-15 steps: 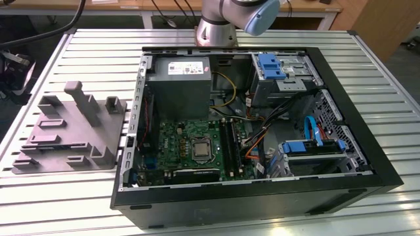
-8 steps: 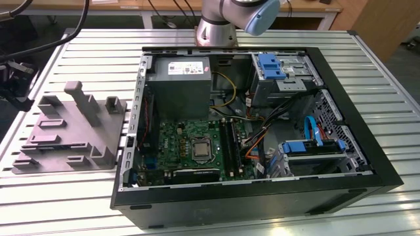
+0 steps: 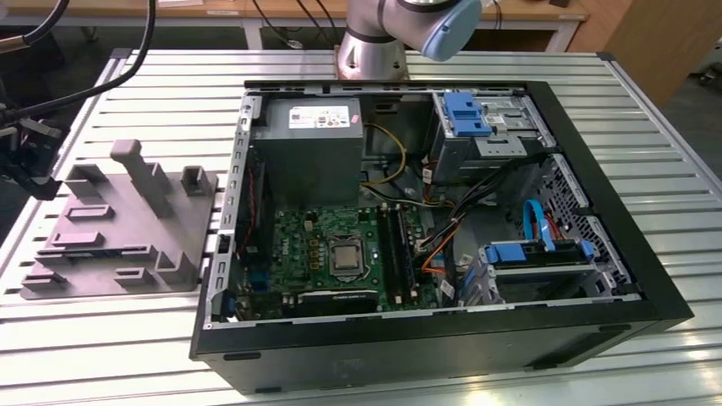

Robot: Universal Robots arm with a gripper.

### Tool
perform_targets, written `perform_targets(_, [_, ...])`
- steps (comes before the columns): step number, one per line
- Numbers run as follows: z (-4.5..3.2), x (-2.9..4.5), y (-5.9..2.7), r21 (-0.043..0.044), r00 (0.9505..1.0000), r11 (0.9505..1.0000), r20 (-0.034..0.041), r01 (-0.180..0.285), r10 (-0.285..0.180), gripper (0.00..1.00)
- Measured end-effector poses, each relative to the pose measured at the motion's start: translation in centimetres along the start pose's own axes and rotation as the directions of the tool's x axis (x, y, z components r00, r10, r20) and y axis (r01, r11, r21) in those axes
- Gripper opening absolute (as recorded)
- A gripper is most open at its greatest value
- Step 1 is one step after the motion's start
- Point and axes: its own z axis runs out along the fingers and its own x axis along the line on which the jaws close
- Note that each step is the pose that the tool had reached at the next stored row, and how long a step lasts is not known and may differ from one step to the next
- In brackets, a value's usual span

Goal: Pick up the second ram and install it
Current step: 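Reach for the second ram, then pick up the second ram and move it above second insertion slot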

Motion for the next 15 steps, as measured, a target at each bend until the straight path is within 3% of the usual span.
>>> perform_targets(13, [0.01,-0.01,-0.02,-0.0001,1.0000,1.0000,0.0001,0.001,-0.001,0.10])
perform_targets(15, [0.01,-0.01,-0.02,0.0001,0.9998,0.9998,-0.0006,0.017,-0.017,0.10])
